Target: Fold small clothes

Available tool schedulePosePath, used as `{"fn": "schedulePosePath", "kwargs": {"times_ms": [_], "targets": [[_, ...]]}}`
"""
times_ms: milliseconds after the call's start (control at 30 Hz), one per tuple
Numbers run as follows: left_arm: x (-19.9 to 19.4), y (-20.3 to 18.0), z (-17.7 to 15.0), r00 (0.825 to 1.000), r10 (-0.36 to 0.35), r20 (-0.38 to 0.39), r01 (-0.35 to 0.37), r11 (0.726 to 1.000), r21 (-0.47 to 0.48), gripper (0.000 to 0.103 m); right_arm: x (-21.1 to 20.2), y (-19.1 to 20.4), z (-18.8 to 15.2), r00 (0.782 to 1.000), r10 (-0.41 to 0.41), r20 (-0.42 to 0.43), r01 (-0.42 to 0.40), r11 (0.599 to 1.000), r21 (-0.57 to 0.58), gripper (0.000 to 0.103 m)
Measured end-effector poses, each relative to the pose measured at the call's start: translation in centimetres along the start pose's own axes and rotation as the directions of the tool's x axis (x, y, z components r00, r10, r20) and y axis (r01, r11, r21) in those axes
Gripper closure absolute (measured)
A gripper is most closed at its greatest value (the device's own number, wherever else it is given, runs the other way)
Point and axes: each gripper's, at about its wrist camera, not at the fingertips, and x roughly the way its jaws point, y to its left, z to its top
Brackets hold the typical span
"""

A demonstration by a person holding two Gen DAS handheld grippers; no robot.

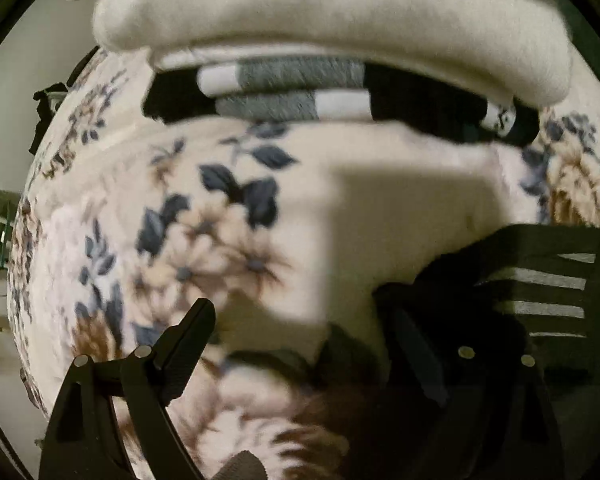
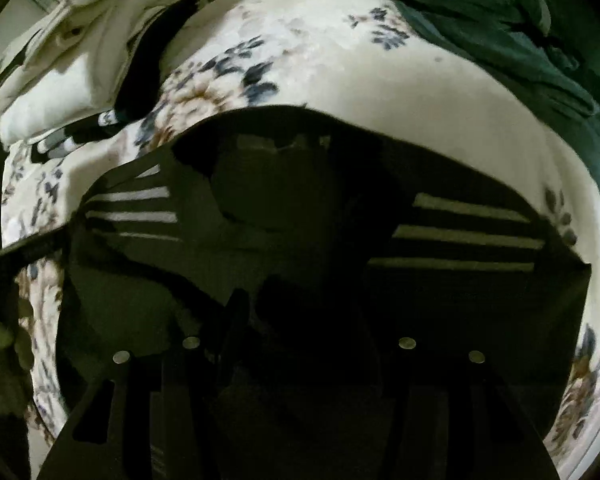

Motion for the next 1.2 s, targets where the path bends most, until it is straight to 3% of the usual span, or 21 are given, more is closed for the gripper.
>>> {"fn": "schedulePosePath", "kwargs": {"times_ms": [133, 233, 333, 500, 667, 833, 867, 900, 933, 967, 1200], "targets": [[-2.4, 2.4, -2.8, 1.0, -0.021, 0.007, 0.021, 1.0, -0.008, 0.011, 0.1, -0.2, -1.1, 1.0, 0.001, -0.017, -0.001, 1.0, 0.004, 0.048], [-4.0, 3.6, -5.4, 1.0, -0.028, 0.005, 0.028, 1.0, -0.01, 0.011, -2.7, -3.8, -2.1, 1.0, 0.016, 0.0, -0.015, 0.991, 0.133, 0.048], [-5.9, 4.1, -8.0, 0.999, 0.009, 0.048, -0.009, 1.0, -0.005, 0.011, -7.2, -9.7, -4.0, 0.999, 0.007, 0.054, -0.022, 0.957, 0.288, 0.048], [-7.3, 3.8, -10.9, 0.998, 0.018, 0.056, -0.016, 0.999, -0.027, 0.011, -10.6, -16.6, -7.9, 0.995, -0.091, 0.047, 0.062, 0.902, 0.427, 0.048], [-7.1, 1.9, -11.4, 0.999, 0.027, 0.032, -0.027, 1.0, 0.001, 0.011, -10.0, -19.2, -10.7, 0.994, -0.106, 0.032, 0.081, 0.893, 0.444, 0.048], [-8.0, 0.0, -10.8, 0.996, 0.057, 0.067, -0.059, 0.998, 0.033, 0.011, -6.1, -18.9, -10.3, 0.994, -0.108, 0.001, 0.098, 0.909, 0.404, 0.048], [-8.2, -0.3, -10.6, 0.995, 0.067, 0.074, -0.07, 0.997, 0.031, 0.011, -4.9, -18.7, -10.0, 0.994, -0.11, -0.013, 0.107, 0.915, 0.389, 0.053], [-8.3, -0.5, -10.4, 0.994, 0.075, 0.08, -0.077, 0.997, 0.028, 0.011, -4.4, -18.6, -9.9, 0.993, -0.117, -0.009, 0.112, 0.92, 0.376, 0.076], [-8.4, -0.6, -10.3, 0.993, 0.079, 0.084, -0.081, 0.996, 0.025, 0.011, -4.1, -18.3, -9.8, 0.991, -0.132, -0.002, 0.123, 0.924, 0.362, 0.089], [-8.6, -0.8, -10.1, 0.992, 0.084, 0.089, -0.086, 0.996, 0.018, 0.011, -4.1, -18.0, -9.7, 0.986, -0.164, 0.005, 0.152, 0.927, 0.342, 0.094], [-8.9, -1.4, -9.8, 0.991, 0.09, 0.096, -0.089, 0.996, -0.018, 0.011, -7.5, -16.2, -10.8, 0.967, -0.219, 0.132, 0.172, 0.939, 0.297, 0.095]]}}
